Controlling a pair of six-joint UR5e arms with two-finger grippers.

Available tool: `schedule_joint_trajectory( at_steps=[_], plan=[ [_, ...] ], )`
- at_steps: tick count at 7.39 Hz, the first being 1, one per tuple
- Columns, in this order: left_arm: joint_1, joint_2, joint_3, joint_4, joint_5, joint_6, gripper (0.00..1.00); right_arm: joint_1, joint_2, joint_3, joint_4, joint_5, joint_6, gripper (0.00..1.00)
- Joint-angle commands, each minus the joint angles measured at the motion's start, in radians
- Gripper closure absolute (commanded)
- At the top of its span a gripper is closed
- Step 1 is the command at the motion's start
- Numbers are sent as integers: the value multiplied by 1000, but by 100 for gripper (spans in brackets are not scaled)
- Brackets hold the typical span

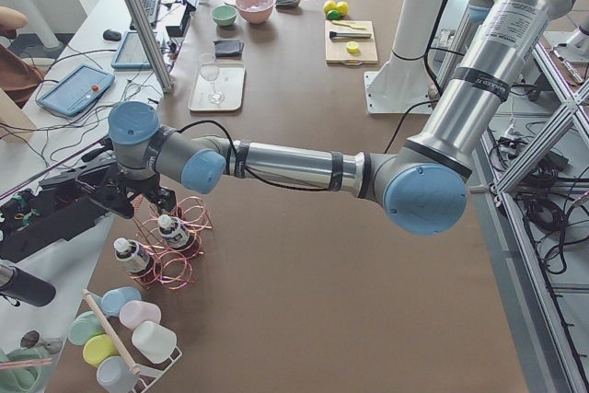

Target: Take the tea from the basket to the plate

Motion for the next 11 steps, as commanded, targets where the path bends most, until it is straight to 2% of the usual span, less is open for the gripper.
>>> schedule_joint_trajectory(
  at_steps=[1,2,4,5,6,7,8,9,11],
  plan=[
    [3,-4,37,-23,2,-17,3,-44,24,-59,282,-83,70,0],
    [3,-6,47,-32,2,-20,3,-67,21,-78,394,-124,166,0],
    [19,-29,91,-81,5,-81,7,-113,21,-183,671,-233,286,0],
    [33,-46,111,-110,18,-115,7,-158,21,-237,808,-316,314,0],
    [36,-49,111,-112,34,-121,13,-216,21,-291,960,-423,331,0],
    [36,-49,107,-110,33,-123,42,-233,11,-299,1029,-432,354,0],
    [32,-43,90,-110,30,-126,80,-248,10,-299,1097,-435,348,0],
    [23,-34,67,-109,25,-149,100,-253,11,-294,1108,-438,350,0],
    [4,-24,20,-81,25,-166,100,-252,24,-303,1108,-439,351,0]
  ],
)
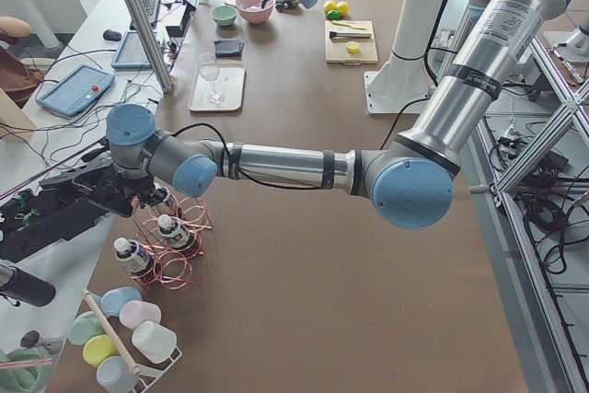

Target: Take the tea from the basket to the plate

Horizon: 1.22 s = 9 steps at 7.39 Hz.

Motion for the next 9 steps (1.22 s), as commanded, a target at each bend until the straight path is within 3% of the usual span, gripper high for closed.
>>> schedule_joint_trajectory(
  at_steps=[1,3,5,6,7,8,9],
  plan=[
    [-21,40,-116,68,1,-16,100,-2,8,-9,15,-2,-4,0],
    [-17,93,-336,239,10,-137,100,-2,1,-6,59,7,1,0],
    [50,198,-727,477,37,-294,100,-58,20,0,98,9,1,0],
    [118,197,-841,586,59,-351,100,-104,30,3,125,19,1,0],
    [210,181,-903,651,77,-417,100,-143,45,5,136,62,-4,0],
    [277,111,-929,733,146,-517,100,-148,60,3,136,106,-23,0],
    [345,23,-975,878,152,-580,100,-143,63,3,135,117,-43,0]
  ],
)
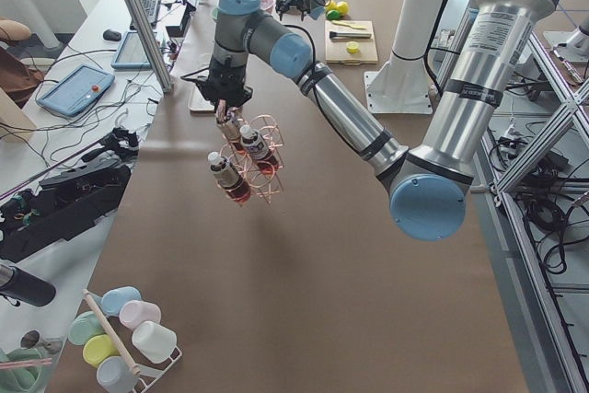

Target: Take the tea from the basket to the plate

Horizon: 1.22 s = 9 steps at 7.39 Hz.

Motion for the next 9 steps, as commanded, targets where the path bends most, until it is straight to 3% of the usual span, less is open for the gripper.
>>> schedule_joint_trajectory(
  at_steps=[1,4,9],
  plan=[
    [175,-210,-132,316,49,-232,100,4,16,0,3,47,-54,0],
    [369,-429,-130,461,164,-533,100,32,22,15,5,44,-187,0],
    [674,-524,-90,437,274,-642,100,44,34,8,5,40,-252,0]
  ],
)
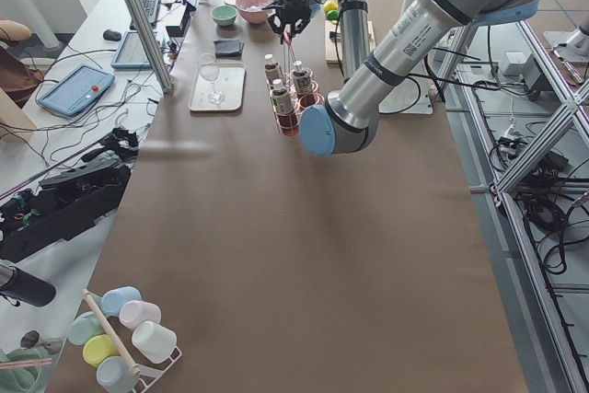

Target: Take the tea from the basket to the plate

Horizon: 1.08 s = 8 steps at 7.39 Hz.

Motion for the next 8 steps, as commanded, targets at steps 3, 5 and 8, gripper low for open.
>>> schedule_joint_trajectory(
  at_steps=[3,5,8],
  plan=[
    [150,-121,92,-41,33,-36,100,8,-6,-12,-5,-2,8,0],
    [193,-152,138,-82,55,-56,100,11,-15,-12,-5,-2,10,0],
    [210,-151,175,-125,67,-61,100,10,-15,-20,-5,-4,45,0]
  ],
)
